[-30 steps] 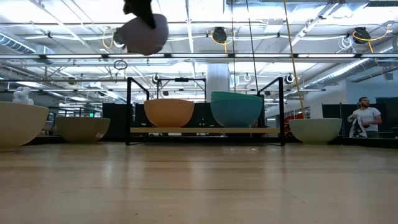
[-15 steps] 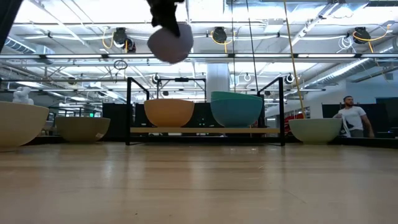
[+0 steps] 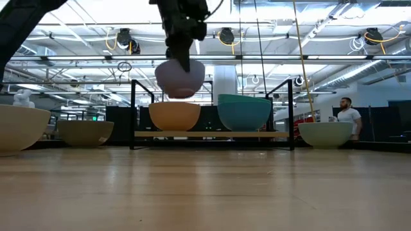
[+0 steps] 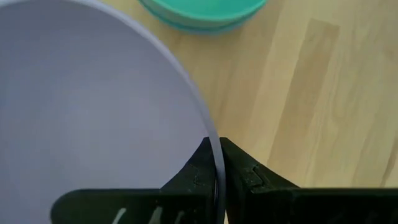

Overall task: Place and stack bowls onto a shelf
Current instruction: Stack the purple bowl on top of the orange bowl on the shelf

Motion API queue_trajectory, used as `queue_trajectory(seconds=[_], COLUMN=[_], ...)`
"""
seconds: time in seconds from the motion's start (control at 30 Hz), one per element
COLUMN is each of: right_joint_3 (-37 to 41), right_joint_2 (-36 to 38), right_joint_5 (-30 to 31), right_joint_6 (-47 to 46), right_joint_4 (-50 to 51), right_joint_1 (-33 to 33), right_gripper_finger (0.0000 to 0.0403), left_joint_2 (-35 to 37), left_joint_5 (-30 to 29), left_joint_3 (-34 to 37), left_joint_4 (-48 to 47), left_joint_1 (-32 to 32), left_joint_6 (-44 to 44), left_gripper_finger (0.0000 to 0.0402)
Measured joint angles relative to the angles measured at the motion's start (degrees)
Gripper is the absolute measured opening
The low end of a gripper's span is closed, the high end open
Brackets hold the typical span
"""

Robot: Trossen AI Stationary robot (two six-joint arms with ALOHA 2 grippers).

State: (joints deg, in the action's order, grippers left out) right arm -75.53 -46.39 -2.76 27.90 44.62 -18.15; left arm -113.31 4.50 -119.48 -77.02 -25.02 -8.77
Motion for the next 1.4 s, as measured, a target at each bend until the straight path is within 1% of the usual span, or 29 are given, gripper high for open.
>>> queue_trajectory(seconds=[0.13, 0.4, 0.57, 0.83, 1.3, 1.4], right_joint_3=[0.0, 0.0, 0.0, 0.0, 0.0, 0.0], right_joint_2=[0.0, 0.0, 0.0, 0.0, 0.0, 0.0], right_joint_5=[0.0, 0.0, 0.0, 0.0, 0.0, 0.0], right_joint_6=[0.1, 1.1, 1.3, 1.5, 1.5, 1.5], right_joint_4=[0.0, 0.0, 0.0, 0.0, 0.0, 0.0], right_joint_1=[0.0, 0.0, 0.0, 0.0, 0.0, 0.0], right_gripper_finger=[0.0, 0.0, 0.0, 0.0, 0.0, 0.0], left_joint_2=[-1.9, -2.0, -2.5, -4.3, -4.7, -4.7], left_joint_5=[0.0, -0.1, -2.6, -2.9, -3.1, -3.1], left_joint_3=[0.0, 1.0, 1.0, 1.0, 1.0, 1.0], left_joint_4=[-0.3, 0.3, 0.6, 0.9, 0.7, 0.6], left_joint_1=[0.0, 0.0, 0.1, 0.0, 0.0, 0.0], left_joint_6=[0.3, 4.6, 6.3, 7.7, 10.0, 10.5], left_gripper_finger=[0.0008, 0.0008, 0.0008, 0.0008, 0.0008, 0.0019])
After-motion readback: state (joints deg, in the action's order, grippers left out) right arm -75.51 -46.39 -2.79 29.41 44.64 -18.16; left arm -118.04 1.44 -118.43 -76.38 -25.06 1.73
